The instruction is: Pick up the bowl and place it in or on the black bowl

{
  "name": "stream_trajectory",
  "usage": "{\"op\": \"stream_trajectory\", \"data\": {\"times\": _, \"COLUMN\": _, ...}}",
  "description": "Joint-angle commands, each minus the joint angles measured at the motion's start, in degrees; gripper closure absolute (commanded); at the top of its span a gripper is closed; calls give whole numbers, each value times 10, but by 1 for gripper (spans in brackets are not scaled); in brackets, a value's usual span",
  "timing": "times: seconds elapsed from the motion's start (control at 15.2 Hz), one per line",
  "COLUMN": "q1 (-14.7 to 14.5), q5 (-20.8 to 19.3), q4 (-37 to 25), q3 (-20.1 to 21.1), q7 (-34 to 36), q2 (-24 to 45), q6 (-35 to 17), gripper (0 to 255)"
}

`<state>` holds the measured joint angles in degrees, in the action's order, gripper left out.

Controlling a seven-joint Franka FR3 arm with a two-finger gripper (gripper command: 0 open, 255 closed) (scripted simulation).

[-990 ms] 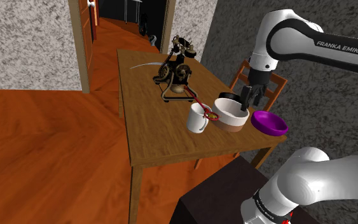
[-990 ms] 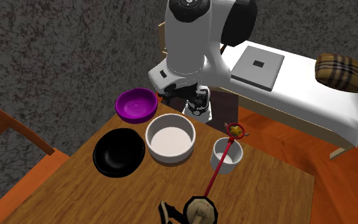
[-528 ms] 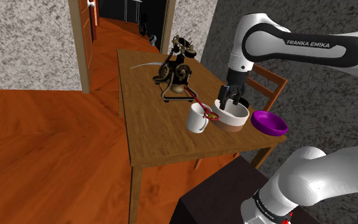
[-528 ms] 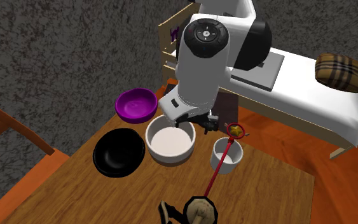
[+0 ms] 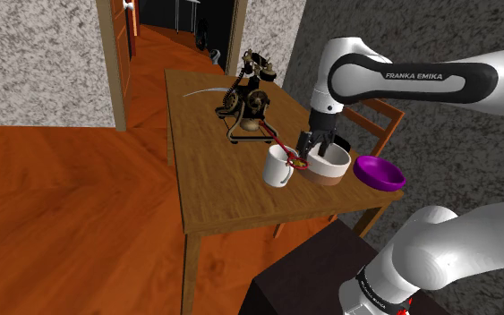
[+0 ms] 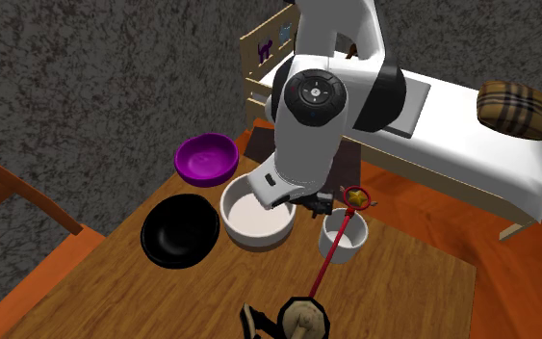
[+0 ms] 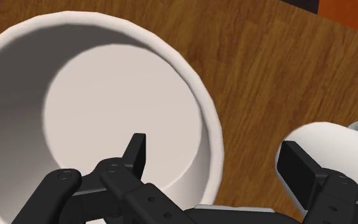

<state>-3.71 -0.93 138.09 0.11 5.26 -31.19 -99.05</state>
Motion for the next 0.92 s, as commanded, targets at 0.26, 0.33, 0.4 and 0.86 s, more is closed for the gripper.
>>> {"op": "stream_trajectory", "data": {"times": 0.26, "q1": 0, "q5": -1, "q4": 13, "q3": -1, "q7": -1, "q2": 0, "q6": -13, "gripper": 0}}
{"op": "stream_trajectory", "data": {"times": 0.33, "q1": 0, "q5": -1, "q4": 13, "q3": -1, "q7": -1, "q2": 0, "q6": -13, "gripper": 0}}
{"op": "stream_trajectory", "data": {"times": 0.4, "q1": 0, "q5": -1, "q4": 13, "q3": -1, "q7": -1, "q2": 0, "q6": -13, "gripper": 0}}
{"op": "stream_trajectory", "data": {"times": 0.86, "q1": 1, "q5": -1, "q4": 13, "q3": -2, "q7": -2, "q2": -2, "q6": -11, "gripper": 255}}
